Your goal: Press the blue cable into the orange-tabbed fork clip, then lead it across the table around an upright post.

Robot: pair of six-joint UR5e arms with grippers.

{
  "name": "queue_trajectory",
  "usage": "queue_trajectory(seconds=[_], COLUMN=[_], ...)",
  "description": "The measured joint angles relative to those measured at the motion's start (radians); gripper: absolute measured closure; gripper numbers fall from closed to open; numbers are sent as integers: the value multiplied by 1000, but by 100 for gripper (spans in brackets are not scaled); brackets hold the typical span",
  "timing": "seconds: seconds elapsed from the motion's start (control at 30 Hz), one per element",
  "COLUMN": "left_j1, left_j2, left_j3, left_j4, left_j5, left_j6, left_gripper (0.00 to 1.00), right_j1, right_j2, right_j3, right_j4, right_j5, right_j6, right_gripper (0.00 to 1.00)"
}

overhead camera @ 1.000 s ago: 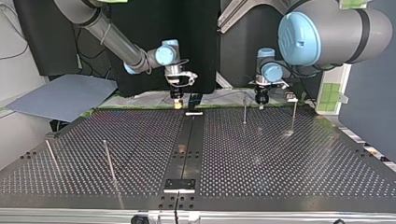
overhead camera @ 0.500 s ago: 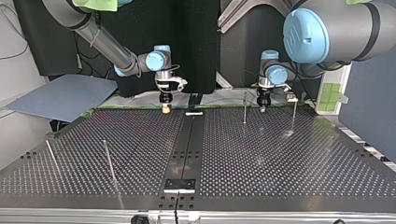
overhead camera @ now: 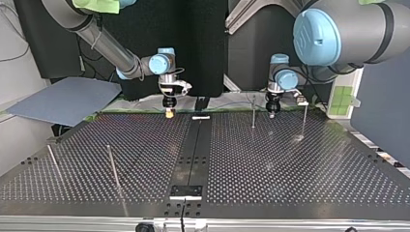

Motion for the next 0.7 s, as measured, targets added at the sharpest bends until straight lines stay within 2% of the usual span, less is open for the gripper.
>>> queue_trajectory(seconds=[0.07, 0.1, 0.13, 0.17, 0.2, 0.23, 0.27, 0.3, 0.33, 0.37, 0.4, 0.43, 0.57, 0.7], left_j1=[3, 3, 4, 4, 4, 4, 5, 5, 6, 6, 7, 8, 11, 11], left_j2=[0, 0, 0, 0, 0, 0, 0, 0, 0, 0, 0, 0, 1, 9], left_j3=[4, 5, 5, 6, 6, 6, 6, 6, 6, 6, 6, 6, 6, -5], left_j4=[-14, -21, -31, -39, -47, -57, -65, -72, -79, -82, -86, -91, -116, -140], left_j5=[-7, -13, -21, -28, -35, -42, -45, -45, -42, -38, -33, -26, -1, 10], left_j6=[7, 12, 21, 28, 35, 46, 53, 58, 60, 60, 57, 52, 38, 58], left_gripper=[96, 87, 73, 73, 64, 49, 49, 36, 16, 16, 4, 0, 0, 0], right_j1=[0, 0, 0, 0, 0, 0, 0, 0, 0, 0, 0, 0, 0, 0], right_j2=[0, 0, 0, 0, 0, 0, 0, 0, 0, 0, 0, 0, 0, 0], right_j3=[0, 0, 0, 0, 0, 0, 0, 0, 0, 0, 0, 0, 0, 0], right_j4=[1, 1, 1, 1, 0, 0, 0, 0, 0, 0, 0, 1, 1, 1], right_j5=[-2, -4, -6, -8, -10, -13, -15, -16, -18, -19, -19, -20, -20, -20], right_j6=[0, 0, 0, 0, 0, 0, 0, 0, 0, 0, 0, 0, 0, 0], right_gripper=[100, 100, 100, 100, 100, 100, 100, 100, 100, 100, 100, 100, 100, 100])
